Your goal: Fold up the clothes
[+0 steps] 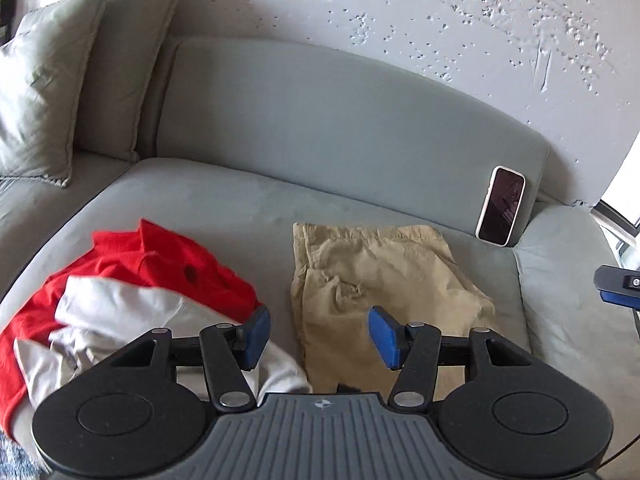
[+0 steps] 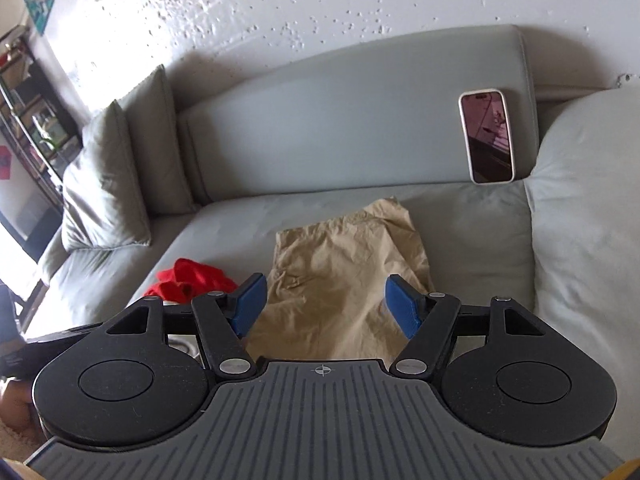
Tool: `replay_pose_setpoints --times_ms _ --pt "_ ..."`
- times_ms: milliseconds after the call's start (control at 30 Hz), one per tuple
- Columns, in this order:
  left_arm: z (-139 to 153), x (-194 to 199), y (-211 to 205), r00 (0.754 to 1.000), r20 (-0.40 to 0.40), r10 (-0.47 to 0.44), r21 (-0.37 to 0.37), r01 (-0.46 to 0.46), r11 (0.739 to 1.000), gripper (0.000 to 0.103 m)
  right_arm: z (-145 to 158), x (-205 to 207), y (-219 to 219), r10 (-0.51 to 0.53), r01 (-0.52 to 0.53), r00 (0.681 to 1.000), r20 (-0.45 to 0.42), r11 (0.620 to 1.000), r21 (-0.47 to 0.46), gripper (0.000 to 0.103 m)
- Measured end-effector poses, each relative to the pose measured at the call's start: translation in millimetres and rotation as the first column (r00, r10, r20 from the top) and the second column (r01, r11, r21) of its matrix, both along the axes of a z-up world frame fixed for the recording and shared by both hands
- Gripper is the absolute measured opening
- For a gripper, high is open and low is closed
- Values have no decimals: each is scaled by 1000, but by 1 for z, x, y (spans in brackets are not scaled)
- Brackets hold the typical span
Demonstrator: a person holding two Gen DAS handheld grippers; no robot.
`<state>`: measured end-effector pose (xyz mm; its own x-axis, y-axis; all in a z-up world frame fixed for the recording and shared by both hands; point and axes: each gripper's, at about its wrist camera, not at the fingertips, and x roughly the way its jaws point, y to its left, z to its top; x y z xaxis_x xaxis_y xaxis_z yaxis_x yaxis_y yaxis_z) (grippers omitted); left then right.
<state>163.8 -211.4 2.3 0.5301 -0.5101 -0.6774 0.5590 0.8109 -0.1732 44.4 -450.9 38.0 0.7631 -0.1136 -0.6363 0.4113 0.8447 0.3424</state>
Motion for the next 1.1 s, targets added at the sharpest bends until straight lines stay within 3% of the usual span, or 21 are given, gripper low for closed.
replay_pose_setpoints --times_ms 67,133,233,400,500,600,667,700,800,1100 --pt "3 32 -16 999 27 -37 -23 37 999 53 -16 32 -15 8 -8 1000 -22 1000 -21 66" --pt "-5 60 -34 994 71 -87 -21 89 996 62 -32 63 -29 15 -17 999 -44 999 -42 64" --pt "-46 95 -62 984 122 -131 27 129 991 58 -55 111 -51 25 -30 997 -77 997 -73 60" --pt "-115 124 -79 985 105 -137 56 131 990 56 -103 178 -82 41 -60 989 -139 989 -134 56" --pt "-134 128 -85 977 145 -157 87 146 985 56 -135 194 -91 46 -77 986 -162 980 -186 56" --pt "-142 140 -92 977 129 -169 74 160 984 55 -153 202 -101 47 -77 985 -164 981 -180 53" --pt "-146 148 -94 979 93 -179 34 177 984 46 -160 204 -107 44 -71 986 -158 983 -171 45" --pt "-148 153 -95 980 74 -186 12 185 983 41 -162 205 -109 45 -71 987 -153 983 -169 43" --pt "-151 159 -99 983 56 -177 -16 178 984 40 -164 204 -114 46 -69 990 -136 983 -168 42" --pt "-164 168 -114 987 8 -160 64 160 985 40 -167 210 -123 66 -91 990 -127 976 -198 38"
